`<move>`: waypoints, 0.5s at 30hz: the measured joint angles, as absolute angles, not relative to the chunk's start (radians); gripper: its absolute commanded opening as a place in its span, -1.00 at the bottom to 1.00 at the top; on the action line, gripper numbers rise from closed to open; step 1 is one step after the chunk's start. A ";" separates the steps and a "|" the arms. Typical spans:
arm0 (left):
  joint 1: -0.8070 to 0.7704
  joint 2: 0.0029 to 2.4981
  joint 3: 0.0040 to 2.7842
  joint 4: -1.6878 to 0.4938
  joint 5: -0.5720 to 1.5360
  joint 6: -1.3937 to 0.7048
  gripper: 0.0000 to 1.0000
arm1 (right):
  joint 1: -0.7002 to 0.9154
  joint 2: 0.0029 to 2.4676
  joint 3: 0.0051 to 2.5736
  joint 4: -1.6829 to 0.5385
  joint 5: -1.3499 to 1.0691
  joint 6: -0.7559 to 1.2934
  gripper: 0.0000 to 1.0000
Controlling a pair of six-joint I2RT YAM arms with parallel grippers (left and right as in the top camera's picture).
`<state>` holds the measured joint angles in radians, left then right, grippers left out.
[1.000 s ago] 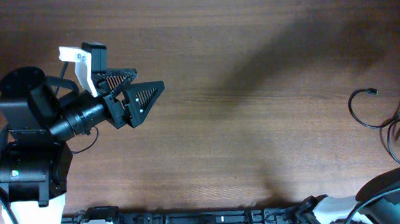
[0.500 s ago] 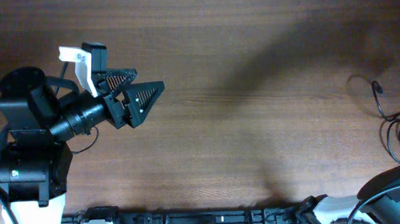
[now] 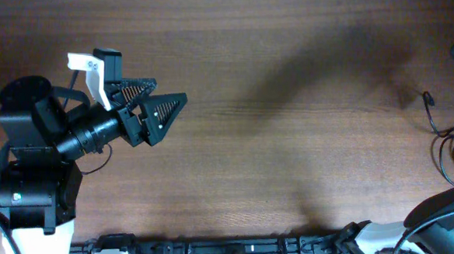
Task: Untangle cables
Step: 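Lower the cable onto the right-side pile and open the right gripper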
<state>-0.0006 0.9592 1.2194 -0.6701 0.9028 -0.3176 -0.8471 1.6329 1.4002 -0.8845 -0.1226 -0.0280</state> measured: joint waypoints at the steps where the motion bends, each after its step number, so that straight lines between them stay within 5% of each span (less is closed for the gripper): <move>1: -0.001 0.959 1.219 -0.669 0.906 -0.318 0.98 | -0.844 1.633 1.390 -0.884 -0.125 -0.027 0.35; 4: -0.001 0.959 1.219 -0.670 0.911 -0.318 0.98 | -0.817 1.641 1.356 -0.867 -0.138 -0.074 0.65; 9: -0.001 0.959 1.219 -0.669 0.921 -0.318 0.98 | -0.703 1.714 1.332 -0.834 -0.173 -0.302 0.66; 15: -0.001 0.959 1.219 -0.669 0.921 -0.318 0.98 | -0.624 1.775 1.328 -0.785 -0.176 -0.537 0.29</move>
<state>-0.0006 0.9592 1.2194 -0.6693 0.9211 -0.3176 -0.6235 1.7748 1.3277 -0.7853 -0.1761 -0.5365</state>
